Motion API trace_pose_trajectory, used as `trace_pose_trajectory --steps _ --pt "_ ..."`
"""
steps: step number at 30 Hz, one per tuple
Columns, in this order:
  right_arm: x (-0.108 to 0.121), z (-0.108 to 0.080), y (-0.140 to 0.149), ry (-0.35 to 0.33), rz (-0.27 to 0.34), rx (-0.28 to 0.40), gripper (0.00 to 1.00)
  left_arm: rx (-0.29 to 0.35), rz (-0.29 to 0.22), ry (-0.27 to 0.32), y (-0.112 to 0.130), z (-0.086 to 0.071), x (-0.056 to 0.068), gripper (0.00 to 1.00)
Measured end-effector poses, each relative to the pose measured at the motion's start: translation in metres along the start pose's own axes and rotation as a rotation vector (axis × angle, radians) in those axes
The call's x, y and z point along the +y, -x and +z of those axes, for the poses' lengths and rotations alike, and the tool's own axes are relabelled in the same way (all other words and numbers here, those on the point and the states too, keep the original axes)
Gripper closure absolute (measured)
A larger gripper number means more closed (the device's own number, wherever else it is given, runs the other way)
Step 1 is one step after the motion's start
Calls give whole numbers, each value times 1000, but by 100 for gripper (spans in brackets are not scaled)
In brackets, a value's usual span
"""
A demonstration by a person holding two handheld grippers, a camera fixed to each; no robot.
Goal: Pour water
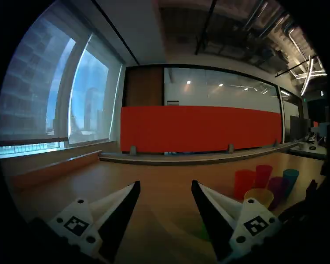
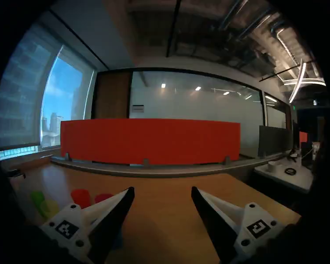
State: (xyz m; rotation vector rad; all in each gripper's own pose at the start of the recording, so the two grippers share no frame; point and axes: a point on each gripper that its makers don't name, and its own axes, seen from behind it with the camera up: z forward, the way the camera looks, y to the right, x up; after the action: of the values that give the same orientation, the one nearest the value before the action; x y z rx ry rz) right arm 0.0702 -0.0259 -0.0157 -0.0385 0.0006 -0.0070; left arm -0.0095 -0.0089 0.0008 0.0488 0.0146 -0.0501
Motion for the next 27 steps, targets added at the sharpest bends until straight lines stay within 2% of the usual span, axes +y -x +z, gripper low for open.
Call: trace_pose_trajectory --steps 15,27 --pt "4 -3 -1 -5 9 4 0 -19 7 4 5 0 1 14" --pt "8 -10 2 -20 -8 45 0 -20 7 3 5 0 -1 14"
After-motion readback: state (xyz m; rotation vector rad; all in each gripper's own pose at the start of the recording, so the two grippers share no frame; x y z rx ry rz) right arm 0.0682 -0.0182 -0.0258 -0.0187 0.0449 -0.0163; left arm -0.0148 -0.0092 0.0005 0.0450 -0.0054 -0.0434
